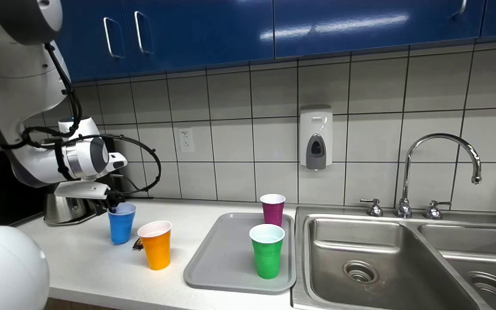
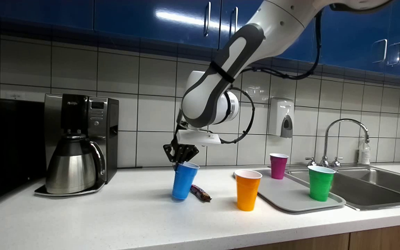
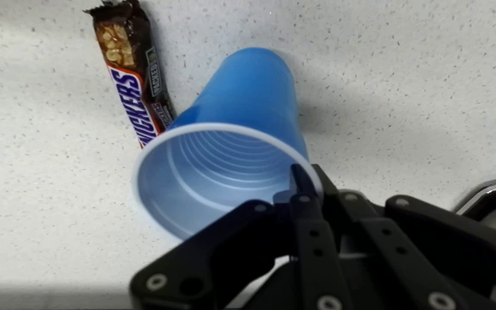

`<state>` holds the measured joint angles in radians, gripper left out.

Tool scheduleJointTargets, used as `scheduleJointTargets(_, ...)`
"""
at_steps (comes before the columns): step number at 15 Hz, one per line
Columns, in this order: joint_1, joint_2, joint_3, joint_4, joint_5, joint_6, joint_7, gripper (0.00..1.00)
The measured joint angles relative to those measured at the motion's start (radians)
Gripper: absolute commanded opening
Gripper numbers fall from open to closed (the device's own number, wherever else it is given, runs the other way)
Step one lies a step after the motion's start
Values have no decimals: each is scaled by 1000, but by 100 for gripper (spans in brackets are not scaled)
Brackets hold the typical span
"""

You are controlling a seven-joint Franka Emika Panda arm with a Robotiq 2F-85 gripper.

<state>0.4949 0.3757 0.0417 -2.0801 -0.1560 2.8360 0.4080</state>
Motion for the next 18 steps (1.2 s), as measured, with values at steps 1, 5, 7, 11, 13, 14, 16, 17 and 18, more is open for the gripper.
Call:
scheduleJointTargets(1,0,0,0,0,0,-3,0,37)
scheduleJointTargets(5,0,1,1,0,0,-17,0,67)
scheduleJointTargets(7,0,1,1,0,-1,-20,0,80)
scheduleJointTargets(11,0,1,1,0,-1,-21,0,100)
scheduleJointTargets(13,0,1,1,0,-1,-21,0,100)
scheduleJointTargets(14,0,1,1,0,-1,-21,0,100)
scheduleJointTargets(16,0,0,1,0,-1,-21,0,100)
scheduleJointTargets(17,0,-1,2,0,-1,-21,0,100)
scheduleJointTargets(18,-1,-2,2,0,-1,-20,0,100)
